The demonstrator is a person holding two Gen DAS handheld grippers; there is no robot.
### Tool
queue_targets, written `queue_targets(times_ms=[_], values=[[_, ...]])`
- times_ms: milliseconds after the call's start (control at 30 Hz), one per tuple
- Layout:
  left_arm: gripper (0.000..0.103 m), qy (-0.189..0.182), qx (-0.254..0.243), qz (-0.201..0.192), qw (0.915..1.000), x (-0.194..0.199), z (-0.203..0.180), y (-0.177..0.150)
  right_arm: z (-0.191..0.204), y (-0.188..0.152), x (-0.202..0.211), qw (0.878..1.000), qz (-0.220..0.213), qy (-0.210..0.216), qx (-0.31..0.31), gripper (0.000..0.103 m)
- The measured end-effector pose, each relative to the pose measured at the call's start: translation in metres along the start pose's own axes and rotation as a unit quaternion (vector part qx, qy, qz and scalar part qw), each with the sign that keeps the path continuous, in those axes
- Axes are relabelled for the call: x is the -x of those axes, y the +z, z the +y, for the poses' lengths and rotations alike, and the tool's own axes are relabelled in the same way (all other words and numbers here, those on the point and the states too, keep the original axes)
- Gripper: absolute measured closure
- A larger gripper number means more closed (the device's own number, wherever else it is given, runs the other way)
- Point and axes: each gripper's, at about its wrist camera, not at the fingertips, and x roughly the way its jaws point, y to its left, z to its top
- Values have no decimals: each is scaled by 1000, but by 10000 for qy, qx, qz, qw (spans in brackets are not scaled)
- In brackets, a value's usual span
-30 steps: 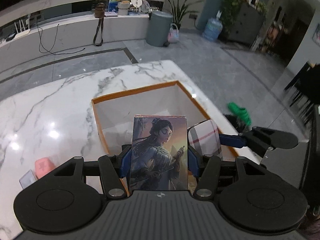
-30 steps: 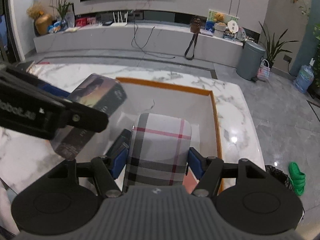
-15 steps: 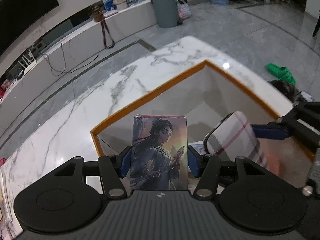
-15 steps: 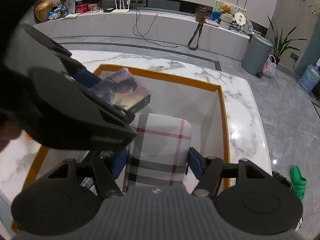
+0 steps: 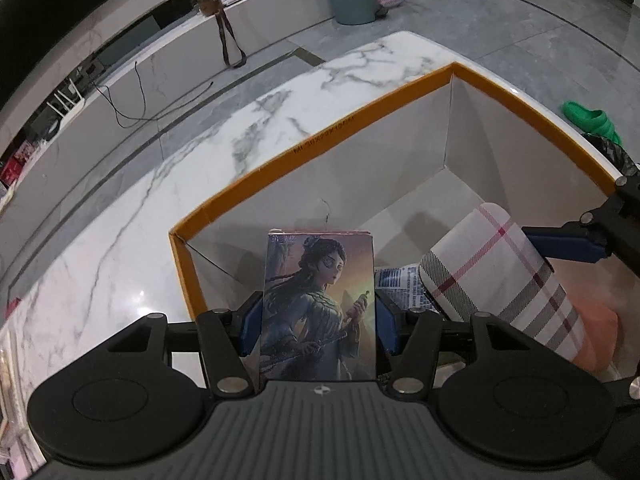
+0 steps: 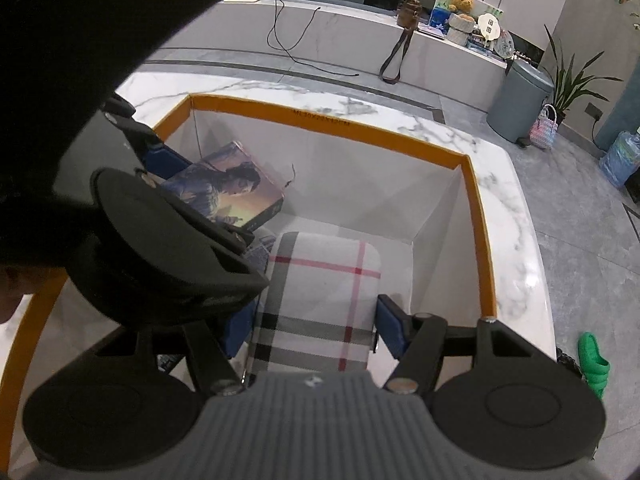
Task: Organize rigid objects
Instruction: 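Open left tool releasing the card box while right tool releases the plaid case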
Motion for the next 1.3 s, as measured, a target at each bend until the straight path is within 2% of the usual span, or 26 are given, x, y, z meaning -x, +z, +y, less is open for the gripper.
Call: queue_targets(times_ms=[200,300,467,733,867,1100,1200,1300], values=[[37,-1,-63,-42,10000,0,-1,-2,1,-2,1,10000,11,1,-33,38],[32,-5,-65,-114,9999,0,-1,-3,2,-3,3,10000,10,-17,-19,38],[31,-132,28,-238,9996,1,2,-1,3,-5,6,9999,-21,-145,46,38],[27,-469,547,-767,9944,21,23,-1,2,-5,5,9968,-46,-752,255,38],[27,-706,971,-884,9888,29,38,-1,0,-4,2,9962,10,-835,229,38],[27,-592,935,-1012,9887,40,42,-10,-1,-7,3,9960,91,-875,174,37],[27,-620,999,-983,9882,40,46,-13,1,-6,7,9945,27,-1023,216,30],[27,-638,1031,-984,9877,42,48,-14,4,-8,14,9948,-14,-997,190,30]])
